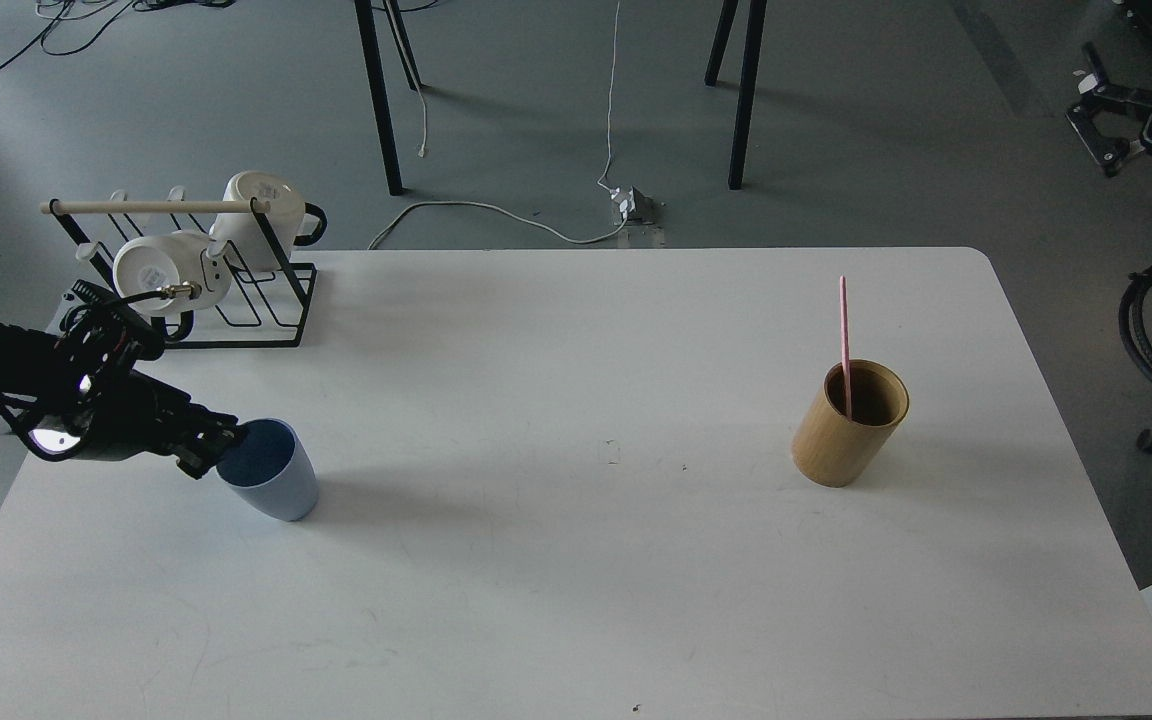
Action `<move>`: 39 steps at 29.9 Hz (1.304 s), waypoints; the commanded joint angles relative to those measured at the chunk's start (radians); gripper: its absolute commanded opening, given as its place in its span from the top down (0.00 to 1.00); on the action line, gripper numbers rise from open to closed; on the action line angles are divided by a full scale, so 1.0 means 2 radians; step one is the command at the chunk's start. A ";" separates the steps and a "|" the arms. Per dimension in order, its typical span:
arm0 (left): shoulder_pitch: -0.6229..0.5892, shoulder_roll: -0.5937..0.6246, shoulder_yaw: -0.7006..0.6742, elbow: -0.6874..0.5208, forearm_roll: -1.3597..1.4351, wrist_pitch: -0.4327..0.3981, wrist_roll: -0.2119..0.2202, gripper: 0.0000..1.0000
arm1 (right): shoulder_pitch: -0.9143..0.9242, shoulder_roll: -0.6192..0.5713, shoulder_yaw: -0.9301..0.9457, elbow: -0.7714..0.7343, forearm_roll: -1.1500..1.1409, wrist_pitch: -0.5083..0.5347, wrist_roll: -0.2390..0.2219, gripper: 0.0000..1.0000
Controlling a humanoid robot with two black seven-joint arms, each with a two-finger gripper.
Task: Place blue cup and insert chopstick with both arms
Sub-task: 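Lower the left gripper onto the blue cup and grasp it, then carry the blue cup with the left gripper toward the table center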
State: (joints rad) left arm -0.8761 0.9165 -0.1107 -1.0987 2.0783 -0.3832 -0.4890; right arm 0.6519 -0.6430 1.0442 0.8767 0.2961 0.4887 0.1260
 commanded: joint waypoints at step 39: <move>-0.161 -0.326 0.025 -0.008 0.029 -0.053 0.003 0.98 | 0.032 -0.089 0.006 -0.002 0.000 0.000 -0.001 0.00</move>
State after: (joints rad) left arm -1.1986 0.3126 -0.0935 -1.1874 2.1258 -0.4889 -0.4820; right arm 0.7212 -0.8105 1.0556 0.8729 0.2961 0.4887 0.1227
